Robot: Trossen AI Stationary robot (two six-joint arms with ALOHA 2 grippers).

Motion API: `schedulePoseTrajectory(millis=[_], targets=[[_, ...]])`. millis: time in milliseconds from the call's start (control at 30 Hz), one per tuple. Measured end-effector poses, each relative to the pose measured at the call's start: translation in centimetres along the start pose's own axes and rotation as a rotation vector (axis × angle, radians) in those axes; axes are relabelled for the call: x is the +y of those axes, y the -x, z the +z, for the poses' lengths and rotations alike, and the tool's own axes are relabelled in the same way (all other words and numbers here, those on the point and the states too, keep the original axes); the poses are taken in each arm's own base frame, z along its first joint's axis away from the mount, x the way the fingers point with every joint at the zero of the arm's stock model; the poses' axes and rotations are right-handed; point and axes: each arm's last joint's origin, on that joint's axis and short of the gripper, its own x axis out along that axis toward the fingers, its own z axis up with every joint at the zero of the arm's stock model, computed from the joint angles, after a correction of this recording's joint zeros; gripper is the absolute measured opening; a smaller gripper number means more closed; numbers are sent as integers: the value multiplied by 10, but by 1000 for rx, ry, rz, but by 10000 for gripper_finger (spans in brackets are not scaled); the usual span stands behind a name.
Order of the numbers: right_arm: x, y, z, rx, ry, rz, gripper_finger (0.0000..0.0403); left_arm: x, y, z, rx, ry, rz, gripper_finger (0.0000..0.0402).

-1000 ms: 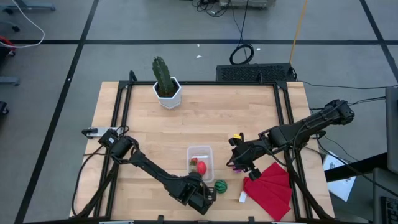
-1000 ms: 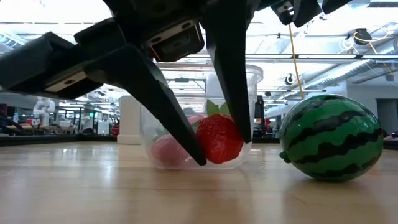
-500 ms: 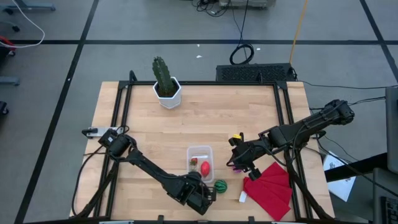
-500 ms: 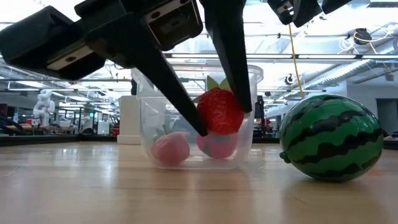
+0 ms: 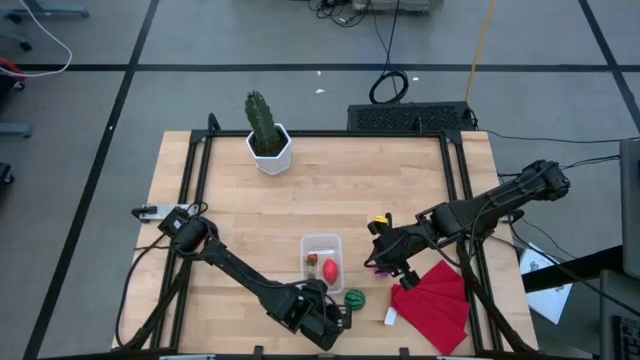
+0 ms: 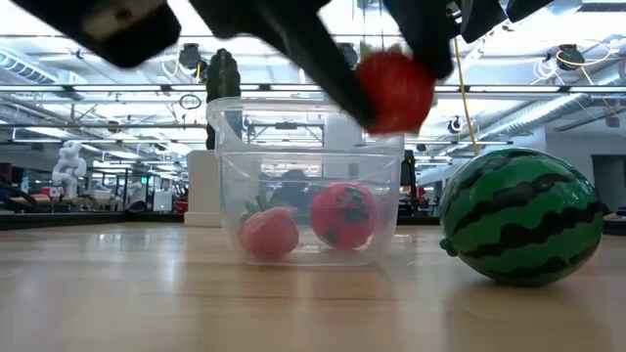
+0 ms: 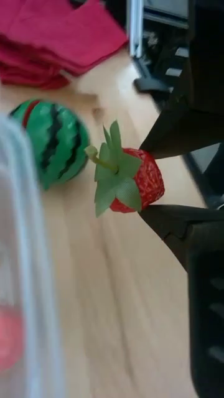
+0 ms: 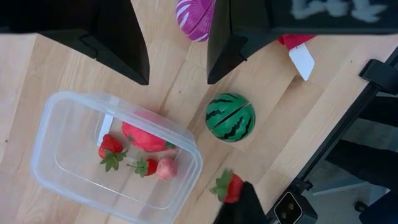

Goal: Pick and placing Produce into tupperware
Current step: Put the strawberry into the transparent white bin

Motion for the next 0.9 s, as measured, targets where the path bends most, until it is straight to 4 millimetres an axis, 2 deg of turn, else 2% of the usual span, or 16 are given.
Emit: schedulePoseTrajectory(millis=[333, 500, 700, 900], targets=[[0, 0, -1, 6, 6, 1, 153, -13, 25, -22, 59, 42, -67, 122], [0, 0, -1, 6, 6, 0, 153, -23, 41, -26, 75, 49, -90, 122], [0, 0, -1, 6, 6, 0, 153, -35, 62, -16, 43, 1, -50, 122], [0, 0, -1, 6, 6, 0, 153, -39, 89, 9, -37, -76, 89, 122]])
